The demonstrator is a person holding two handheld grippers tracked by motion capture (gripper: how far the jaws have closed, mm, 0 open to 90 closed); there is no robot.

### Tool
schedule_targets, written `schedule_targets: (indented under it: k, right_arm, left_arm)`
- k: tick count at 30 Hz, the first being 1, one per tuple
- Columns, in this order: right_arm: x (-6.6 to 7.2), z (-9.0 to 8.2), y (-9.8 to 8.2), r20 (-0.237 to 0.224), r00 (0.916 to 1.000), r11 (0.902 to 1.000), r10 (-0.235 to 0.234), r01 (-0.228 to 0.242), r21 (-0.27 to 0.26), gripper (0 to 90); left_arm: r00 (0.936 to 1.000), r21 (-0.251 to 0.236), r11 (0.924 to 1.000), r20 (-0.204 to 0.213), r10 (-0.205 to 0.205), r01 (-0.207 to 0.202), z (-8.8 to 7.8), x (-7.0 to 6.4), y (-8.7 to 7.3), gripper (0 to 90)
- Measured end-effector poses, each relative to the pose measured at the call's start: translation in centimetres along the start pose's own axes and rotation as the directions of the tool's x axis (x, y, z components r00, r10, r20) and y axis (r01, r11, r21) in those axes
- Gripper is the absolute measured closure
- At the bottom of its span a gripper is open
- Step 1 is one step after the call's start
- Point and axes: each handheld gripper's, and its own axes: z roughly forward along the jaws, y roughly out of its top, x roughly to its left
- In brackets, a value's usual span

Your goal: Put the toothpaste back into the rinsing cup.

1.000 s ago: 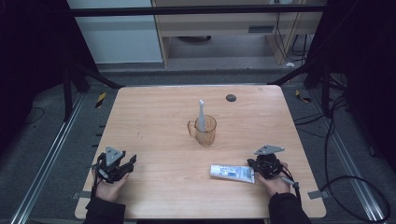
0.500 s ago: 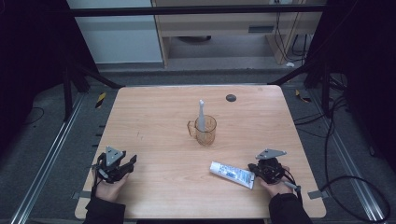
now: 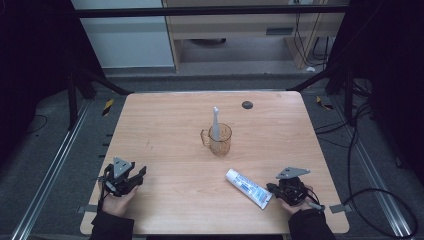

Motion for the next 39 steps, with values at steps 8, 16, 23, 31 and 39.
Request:
schedule_targets:
  k: [8, 16, 23, 31, 39]
  right_arm:
    - [1.1, 0.0, -0.4, -0.033, 0.9994, 0.9999, -0.009, 0.009, 0.006, 89.7]
    - [2.2, 0.2, -0.3, -0.071, 0.997, 0.9995, -0.032, 0.032, 0.002, 89.6]
    - [2.9, 0.6, -0.1, -0.092, 0.9945, 0.9987, -0.05, 0.05, 0.0, 89.7]
    - [3.5, 0.9, 0.1, -0.12, 0.9908, 0.998, -0.062, 0.063, -0.001, 89.6]
    - [3.5, 0.7, 0.4, -0.124, 0.99, 0.9977, -0.068, 0.067, -0.012, 89.5]
  left_arm:
    - [1.0, 0.005, 1.0, -0.005, -0.005, 0.005, 0.0, 0.0, 0.0, 51.3]
    - [0.9998, 0.016, 0.9998, -0.012, -0.013, 0.013, 0.1, 0.0, 0.0, 51.2]
    - [0.9998, 0.016, 0.9998, -0.013, -0.013, 0.014, 0.1, 0.0, 0.0, 51.2]
    - [0.9999, 0.019, 0.9998, -0.011, -0.01, 0.01, 0.1, 0.0, 0.0, 51.2]
    - [0.9998, 0.02, 0.9997, -0.014, -0.015, 0.015, 0.1, 0.0, 0.0, 51.2]
